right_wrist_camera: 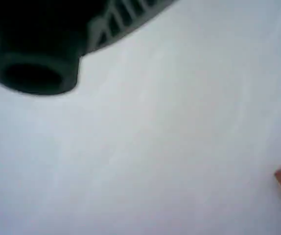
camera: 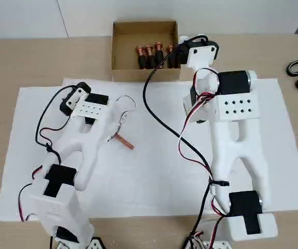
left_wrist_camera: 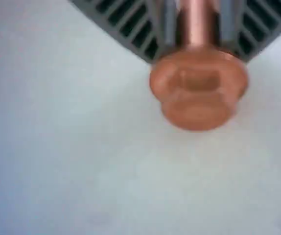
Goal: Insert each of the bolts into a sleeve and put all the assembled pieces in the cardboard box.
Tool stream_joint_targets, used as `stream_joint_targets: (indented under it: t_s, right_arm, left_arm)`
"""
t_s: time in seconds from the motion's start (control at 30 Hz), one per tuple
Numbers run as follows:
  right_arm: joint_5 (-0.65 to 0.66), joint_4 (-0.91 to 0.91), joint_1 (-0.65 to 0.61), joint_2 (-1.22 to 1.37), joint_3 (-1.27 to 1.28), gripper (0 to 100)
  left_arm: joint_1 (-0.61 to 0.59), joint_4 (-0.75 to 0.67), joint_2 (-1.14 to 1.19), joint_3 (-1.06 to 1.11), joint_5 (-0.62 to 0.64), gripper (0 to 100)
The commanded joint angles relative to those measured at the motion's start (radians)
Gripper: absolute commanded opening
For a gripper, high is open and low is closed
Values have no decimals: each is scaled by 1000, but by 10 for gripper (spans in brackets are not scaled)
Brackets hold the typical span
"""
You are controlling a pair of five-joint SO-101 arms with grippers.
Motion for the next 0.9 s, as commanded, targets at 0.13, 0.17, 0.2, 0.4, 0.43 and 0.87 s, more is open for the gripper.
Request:
stream_joint_targets:
  t_s: [0.13, 0.17, 0.2, 0.4, 0.43, 0.87]
  right_arm:
    - [2, 7, -5, -58, -3, 5]
    - [2, 7, -5, -58, -3, 5]
    - [2, 7, -5, -58, -3, 5]
    - [2, 7, -5, -58, -3, 5]
    - [2, 7, -5, -58, -3, 5]
    - [2, 7, -7, -58, -3, 5]
  left_arm:
    - [-3, 140, -52, -143, -356, 7]
    - [-3, 157, -63, -160, -416, 7]
    - [-8, 181, -74, -176, -477, 8]
    - [-41, 219, -133, -219, -893, 6]
    - [-41, 221, -146, -219, -937, 6]
    - [-46, 255, -178, -217, -1051, 6]
